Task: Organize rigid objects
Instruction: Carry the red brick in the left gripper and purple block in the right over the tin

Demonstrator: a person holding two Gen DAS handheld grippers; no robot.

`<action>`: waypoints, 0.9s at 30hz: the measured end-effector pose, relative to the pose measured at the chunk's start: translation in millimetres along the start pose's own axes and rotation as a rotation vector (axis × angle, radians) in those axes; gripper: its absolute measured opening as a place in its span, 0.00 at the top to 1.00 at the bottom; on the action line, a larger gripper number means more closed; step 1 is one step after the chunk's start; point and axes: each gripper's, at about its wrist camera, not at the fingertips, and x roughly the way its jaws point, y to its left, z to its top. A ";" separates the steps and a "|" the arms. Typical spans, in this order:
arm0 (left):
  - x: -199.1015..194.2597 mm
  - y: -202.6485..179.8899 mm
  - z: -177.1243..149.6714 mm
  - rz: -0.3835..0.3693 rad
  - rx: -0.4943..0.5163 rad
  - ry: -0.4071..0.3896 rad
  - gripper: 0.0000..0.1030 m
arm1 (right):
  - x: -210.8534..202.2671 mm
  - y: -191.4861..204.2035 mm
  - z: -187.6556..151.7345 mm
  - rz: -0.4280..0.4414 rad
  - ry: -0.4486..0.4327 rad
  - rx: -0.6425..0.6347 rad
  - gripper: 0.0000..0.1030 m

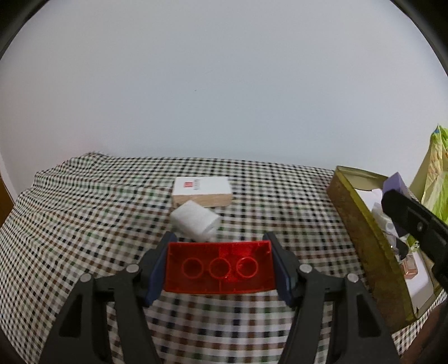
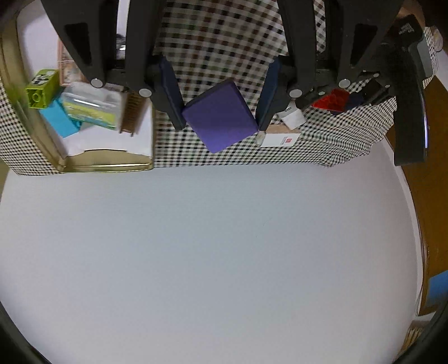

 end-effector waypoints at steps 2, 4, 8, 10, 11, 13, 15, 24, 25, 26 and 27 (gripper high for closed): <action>0.3 -8.1 1.2 -0.004 0.009 -0.002 0.38 | -4.3 -5.5 1.1 -0.007 -0.006 0.011 0.47; 0.3 -15.5 2.7 -0.010 0.014 -0.004 0.38 | -6.1 -13.5 2.4 -0.012 -0.013 0.019 0.47; 0.1 -31.6 3.8 -0.020 0.028 -0.023 0.38 | -16.6 -24.6 7.8 -0.034 -0.033 0.020 0.47; -0.4 -39.8 3.3 -0.025 0.035 -0.026 0.38 | -21.7 -29.3 9.6 -0.043 -0.041 0.024 0.47; -0.5 -44.7 3.5 -0.030 0.042 -0.028 0.38 | -24.0 -32.8 10.6 -0.047 -0.045 0.026 0.47; -2.0 -51.8 3.5 -0.036 0.050 -0.031 0.38 | -27.8 -40.0 12.3 -0.058 -0.052 0.032 0.47; -3.1 -59.3 4.8 -0.044 0.058 -0.036 0.38 | -30.8 -47.1 13.6 -0.066 -0.060 0.038 0.47; -13.8 -95.9 9.5 -0.087 0.111 -0.064 0.38 | -47.9 -76.0 20.6 -0.095 -0.099 0.074 0.47; -15.3 -99.4 9.7 -0.090 0.116 -0.067 0.38 | -49.7 -77.7 21.2 -0.096 -0.103 0.075 0.47; -17.0 -103.1 10.1 -0.094 0.123 -0.071 0.38 | -50.6 -80.2 21.5 -0.099 -0.107 0.074 0.47; -18.9 -106.1 10.3 -0.096 0.128 -0.075 0.38 | -52.6 -82.3 22.0 -0.104 -0.113 0.072 0.47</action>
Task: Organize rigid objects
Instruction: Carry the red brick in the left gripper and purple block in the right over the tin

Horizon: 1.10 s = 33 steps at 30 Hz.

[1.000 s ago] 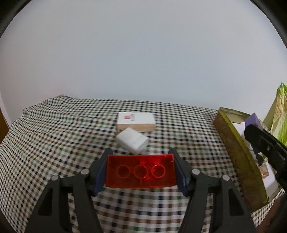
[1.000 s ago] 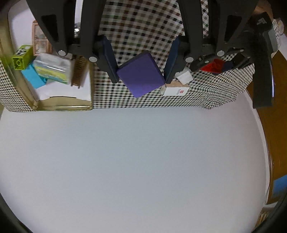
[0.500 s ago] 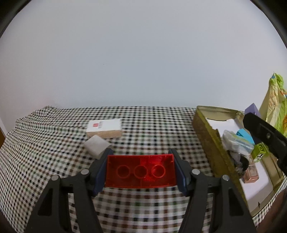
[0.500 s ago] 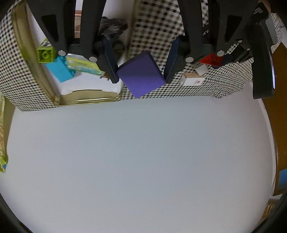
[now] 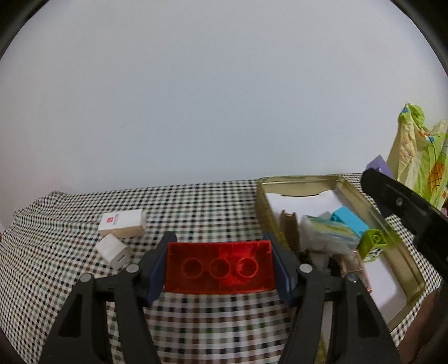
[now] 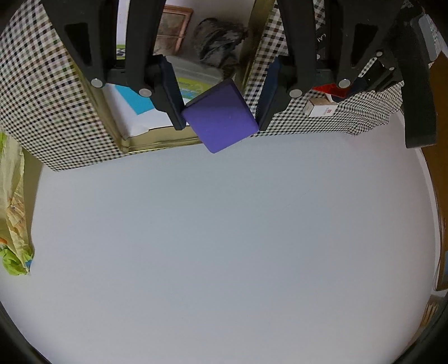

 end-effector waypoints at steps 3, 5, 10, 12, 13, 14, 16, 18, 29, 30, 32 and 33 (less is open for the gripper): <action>-3.7 -8.8 3.2 -0.008 0.009 -0.009 0.38 | -4.5 -6.6 2.4 -0.009 -0.013 0.002 0.47; -6.4 -15.3 5.0 -0.015 0.016 -0.015 0.38 | -6.5 -12.5 3.2 -0.018 -0.017 0.004 0.47; -11.1 -37.5 7.6 -0.036 0.046 -0.024 0.38 | -10.9 -34.0 4.2 -0.053 -0.018 0.013 0.47; -11.3 -45.4 8.0 -0.046 0.056 -0.023 0.38 | -12.7 -41.2 4.8 -0.063 -0.016 0.019 0.47; -11.5 -49.6 8.2 -0.051 0.062 -0.022 0.38 | -13.2 -44.9 5.0 -0.069 -0.015 0.021 0.47; -12.0 -54.6 8.2 -0.056 0.068 -0.022 0.38 | -14.6 -48.1 4.5 -0.075 -0.014 0.020 0.47; -12.5 -63.3 8.1 -0.066 0.081 -0.022 0.38 | -19.3 -54.2 2.2 -0.092 -0.013 0.014 0.47; -12.6 -72.4 7.7 -0.077 0.093 -0.022 0.38 | -22.5 -59.3 -0.3 -0.109 -0.010 0.006 0.47; -1.2 -106.2 -1.2 -0.126 0.124 0.023 0.38 | -11.0 -87.9 -1.8 -0.200 0.039 -0.021 0.47; -0.1 -107.6 -1.9 -0.127 0.123 0.026 0.38 | -8.5 -90.8 -3.1 -0.202 0.052 -0.019 0.47; 2.0 -108.7 -3.5 -0.129 0.121 0.033 0.38 | -6.4 -91.9 -6.1 -0.206 0.075 -0.014 0.47; 3.6 -109.6 -4.1 -0.131 0.122 0.037 0.38 | -4.4 -94.5 -7.2 -0.207 0.085 -0.012 0.47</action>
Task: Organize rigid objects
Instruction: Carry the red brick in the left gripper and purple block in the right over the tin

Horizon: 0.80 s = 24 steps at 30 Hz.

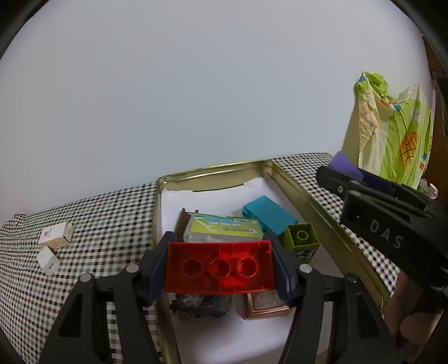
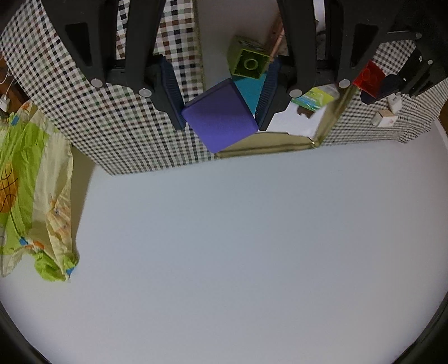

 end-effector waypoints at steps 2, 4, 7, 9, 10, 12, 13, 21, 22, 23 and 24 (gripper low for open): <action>3.5 -2.0 -1.6 -0.005 0.000 0.009 0.38 | 2.3 -0.8 -0.9 0.002 0.014 0.001 0.47; 6.3 -3.6 -3.3 -0.008 0.001 0.014 0.38 | 3.4 1.0 -2.6 -0.001 0.026 -0.007 0.47; 7.2 -4.8 -4.9 -0.008 0.004 0.019 0.38 | 10.2 1.8 -3.2 -0.018 0.051 -0.031 0.47; 8.0 -6.9 -3.9 0.003 0.015 0.023 0.38 | 10.0 2.3 -3.3 -0.020 0.053 -0.032 0.47; 8.5 -6.4 -4.2 0.017 0.021 0.027 0.38 | 10.4 2.0 -3.5 -0.017 0.057 -0.030 0.47; 10.2 -5.1 -2.8 0.025 0.014 0.037 0.38 | 10.5 1.3 -3.6 -0.013 0.063 -0.026 0.47; 10.7 -3.7 -2.9 0.027 0.009 0.042 0.38 | 10.4 1.2 -3.6 -0.013 0.063 -0.026 0.47; 12.9 -1.6 -4.9 0.039 0.030 0.067 0.38 | 11.9 2.9 -2.8 -0.010 0.079 -0.038 0.47; 12.6 -0.8 -4.7 0.043 0.030 0.071 0.38 | 12.2 3.3 -3.0 -0.012 0.083 -0.041 0.47; 12.9 0.1 -4.8 0.048 0.028 0.076 0.38 | 12.8 3.9 -3.3 -0.014 0.090 -0.043 0.47; 13.3 1.2 -4.9 0.052 0.027 0.082 0.38 | 13.7 4.4 -3.6 -0.016 0.099 -0.045 0.47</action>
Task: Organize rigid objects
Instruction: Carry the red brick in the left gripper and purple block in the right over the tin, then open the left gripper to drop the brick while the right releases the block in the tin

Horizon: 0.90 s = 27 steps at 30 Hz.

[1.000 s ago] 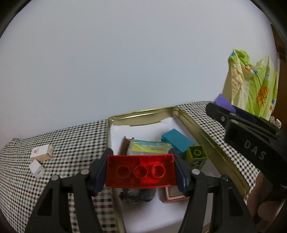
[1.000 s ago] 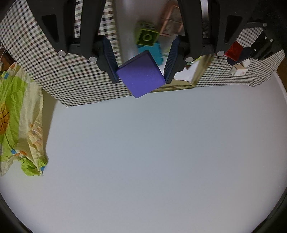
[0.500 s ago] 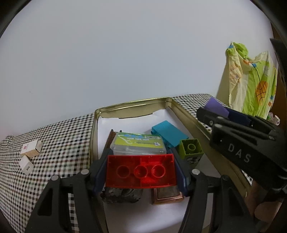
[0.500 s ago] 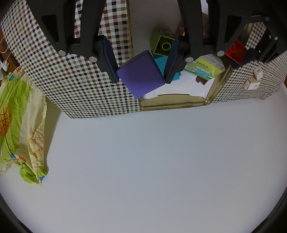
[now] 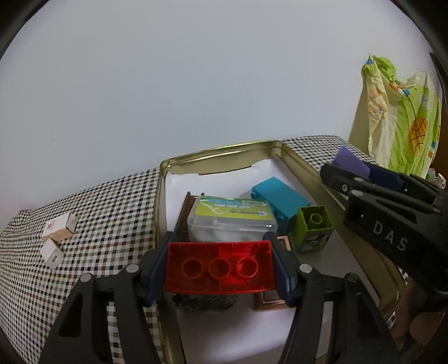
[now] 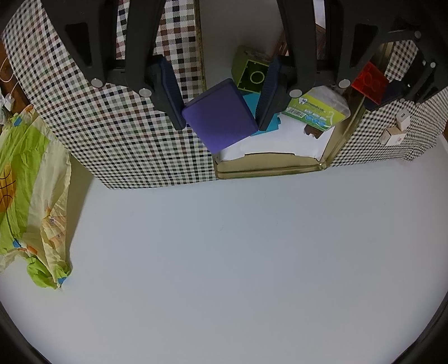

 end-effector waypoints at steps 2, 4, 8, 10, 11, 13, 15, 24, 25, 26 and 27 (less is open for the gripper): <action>0.9 0.3 -0.8 0.014 0.007 0.011 0.38 | 2.1 0.6 -1.1 0.000 0.019 -0.001 0.47; 0.6 -1.5 -1.0 0.037 0.029 0.011 0.38 | 4.3 1.5 -1.9 0.004 0.036 -0.003 0.47; -1.6 -8.1 -2.9 0.075 0.071 -0.002 0.38 | 6.0 6.2 -4.3 0.000 0.052 -0.022 0.47; -1.4 -10.5 -3.2 0.083 0.088 -0.010 0.38 | 7.5 9.2 -5.2 0.006 0.064 -0.031 0.47; -1.7 -11.0 -3.2 0.086 0.093 -0.011 0.38 | 8.2 10.2 -5.7 0.006 0.070 -0.036 0.47; -2.4 -11.1 -3.1 0.081 0.096 -0.010 0.38 | 9.3 12.5 -6.8 0.011 0.080 -0.044 0.47; -1.3 -11.0 -2.8 0.055 0.091 0.006 0.38 | 9.7 13.3 -7.6 0.019 0.086 -0.045 0.47; -13.6 -22.8 -2.8 0.035 0.128 -0.045 0.00 | 7.3 -3.7 -4.4 0.075 0.067 0.093 0.28; -15.1 -22.4 -2.7 0.026 0.122 -0.053 0.01 | 6.2 -7.1 -3.7 0.085 0.053 0.116 0.28; -15.6 -21.5 -2.3 0.017 0.118 -0.054 0.01 | 3.3 -11.7 -2.8 0.097 0.038 0.142 0.27; -15.2 -20.3 -2.0 0.010 0.114 -0.053 0.01 | 0.0 -16.6 -2.3 0.113 0.022 0.174 0.24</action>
